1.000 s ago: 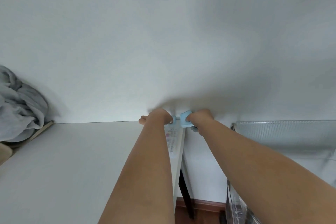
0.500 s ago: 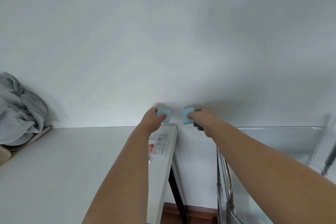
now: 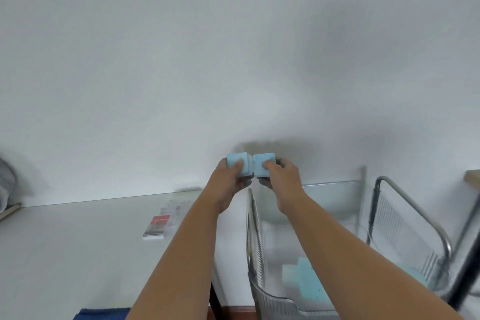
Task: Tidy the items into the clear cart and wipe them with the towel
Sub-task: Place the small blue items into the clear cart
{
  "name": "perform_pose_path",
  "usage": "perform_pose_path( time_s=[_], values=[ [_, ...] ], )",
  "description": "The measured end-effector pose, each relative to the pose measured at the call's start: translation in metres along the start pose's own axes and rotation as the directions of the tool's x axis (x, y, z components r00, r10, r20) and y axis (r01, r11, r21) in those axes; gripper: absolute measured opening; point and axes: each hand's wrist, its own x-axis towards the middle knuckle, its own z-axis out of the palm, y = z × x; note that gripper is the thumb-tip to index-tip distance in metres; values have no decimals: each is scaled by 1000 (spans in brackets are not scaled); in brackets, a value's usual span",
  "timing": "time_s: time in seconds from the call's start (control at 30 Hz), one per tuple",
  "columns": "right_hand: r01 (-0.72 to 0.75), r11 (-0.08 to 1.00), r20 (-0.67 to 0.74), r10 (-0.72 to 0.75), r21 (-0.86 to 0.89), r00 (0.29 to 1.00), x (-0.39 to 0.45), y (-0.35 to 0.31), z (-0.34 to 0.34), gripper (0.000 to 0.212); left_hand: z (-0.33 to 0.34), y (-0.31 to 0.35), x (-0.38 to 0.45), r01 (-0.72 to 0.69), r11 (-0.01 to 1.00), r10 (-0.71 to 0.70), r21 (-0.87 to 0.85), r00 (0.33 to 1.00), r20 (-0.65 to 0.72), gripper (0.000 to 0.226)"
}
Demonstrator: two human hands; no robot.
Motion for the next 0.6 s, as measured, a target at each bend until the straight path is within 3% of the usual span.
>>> perform_pose_path(
  time_s=[0.23, 0.6],
  values=[
    [64, 996, -6, -65, -57, 998, -17, -19, -56, 14, 73, -16, -20, 4, 995, -11, 100, 998, 64, 25],
    [49, 995, -39, -53, -89, 998, -27, -33, -129, 16, 147, -35, -34, 25, 967, -40, 255, 998, 57, 24]
  ],
)
